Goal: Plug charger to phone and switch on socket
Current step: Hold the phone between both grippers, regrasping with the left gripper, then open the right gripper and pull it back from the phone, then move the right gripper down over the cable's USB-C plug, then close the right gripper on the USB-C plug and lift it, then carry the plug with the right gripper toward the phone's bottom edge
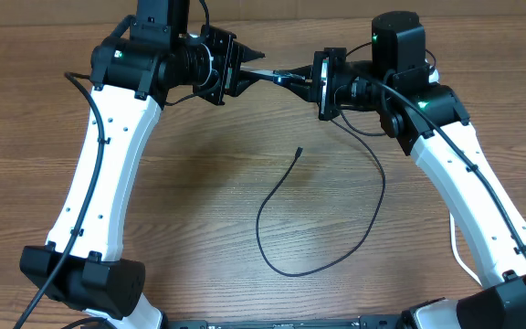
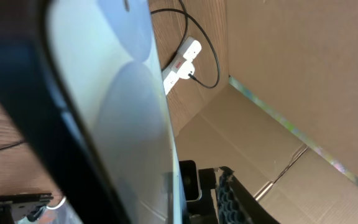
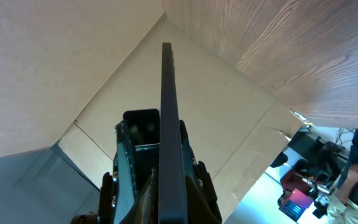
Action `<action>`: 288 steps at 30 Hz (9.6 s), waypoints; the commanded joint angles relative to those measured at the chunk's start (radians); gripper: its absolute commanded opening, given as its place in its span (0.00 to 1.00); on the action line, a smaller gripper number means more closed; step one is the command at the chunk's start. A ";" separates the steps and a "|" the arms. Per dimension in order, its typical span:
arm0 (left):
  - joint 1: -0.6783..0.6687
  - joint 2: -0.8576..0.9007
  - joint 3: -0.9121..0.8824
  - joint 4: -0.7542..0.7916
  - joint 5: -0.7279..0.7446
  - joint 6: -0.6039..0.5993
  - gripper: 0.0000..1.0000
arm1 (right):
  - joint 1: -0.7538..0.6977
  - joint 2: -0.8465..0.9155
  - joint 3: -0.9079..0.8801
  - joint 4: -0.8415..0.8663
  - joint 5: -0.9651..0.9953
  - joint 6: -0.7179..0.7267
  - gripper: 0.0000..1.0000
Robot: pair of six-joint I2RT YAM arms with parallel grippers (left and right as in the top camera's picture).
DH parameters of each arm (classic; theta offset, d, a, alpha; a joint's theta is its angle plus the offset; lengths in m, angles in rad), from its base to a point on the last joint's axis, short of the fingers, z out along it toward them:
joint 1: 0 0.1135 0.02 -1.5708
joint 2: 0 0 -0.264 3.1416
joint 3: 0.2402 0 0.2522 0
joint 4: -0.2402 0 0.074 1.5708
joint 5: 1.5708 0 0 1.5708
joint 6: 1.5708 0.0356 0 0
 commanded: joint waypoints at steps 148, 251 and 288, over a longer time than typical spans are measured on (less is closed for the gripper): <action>0.185 0.458 -0.003 -0.045 0.430 1.523 0.05 | 0.119 0.381 -0.246 -0.114 0.709 -1.204 0.37; 0.301 0.458 -0.003 0.000 0.835 1.417 0.04 | 0.063 0.137 -0.229 -0.380 0.520 -1.469 0.04; 0.305 0.458 -0.003 0.001 0.831 1.418 0.04 | 0.154 0.348 -0.307 -0.264 0.792 -1.187 0.31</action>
